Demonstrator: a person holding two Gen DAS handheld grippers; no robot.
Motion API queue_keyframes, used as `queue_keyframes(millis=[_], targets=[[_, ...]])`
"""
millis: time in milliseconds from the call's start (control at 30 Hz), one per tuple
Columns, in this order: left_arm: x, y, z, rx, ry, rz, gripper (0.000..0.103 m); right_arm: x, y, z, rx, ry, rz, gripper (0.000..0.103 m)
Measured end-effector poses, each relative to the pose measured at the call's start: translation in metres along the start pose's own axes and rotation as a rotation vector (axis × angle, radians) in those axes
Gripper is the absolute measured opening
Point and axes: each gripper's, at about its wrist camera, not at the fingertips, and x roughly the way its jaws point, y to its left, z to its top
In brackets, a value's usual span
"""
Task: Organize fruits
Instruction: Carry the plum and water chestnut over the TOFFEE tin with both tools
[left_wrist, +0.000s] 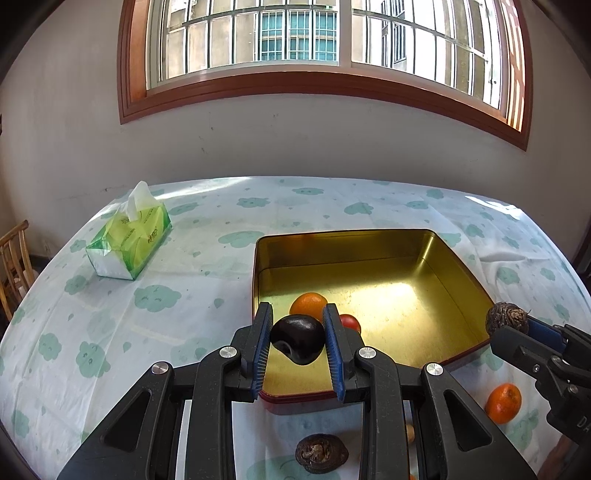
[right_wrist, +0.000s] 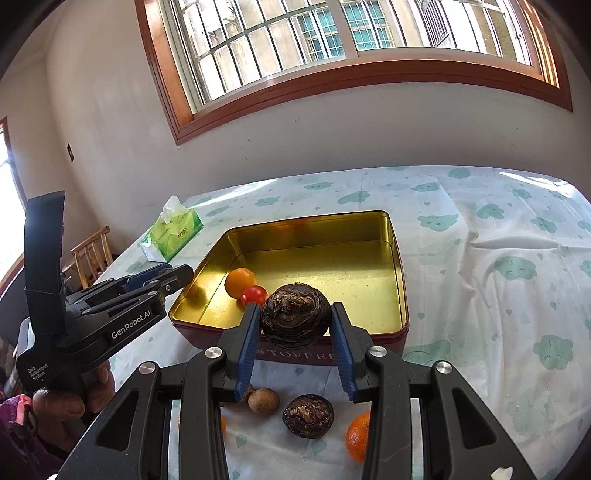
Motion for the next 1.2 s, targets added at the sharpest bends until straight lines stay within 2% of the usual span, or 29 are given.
queue_keyframes(millis=[1200], targets=[[0.041, 0.0, 0.02, -0.005, 0.037, -0.013, 0.029, 0.037, -0.012, 0.005, 0.006, 0.036, 0.005, 0.036]])
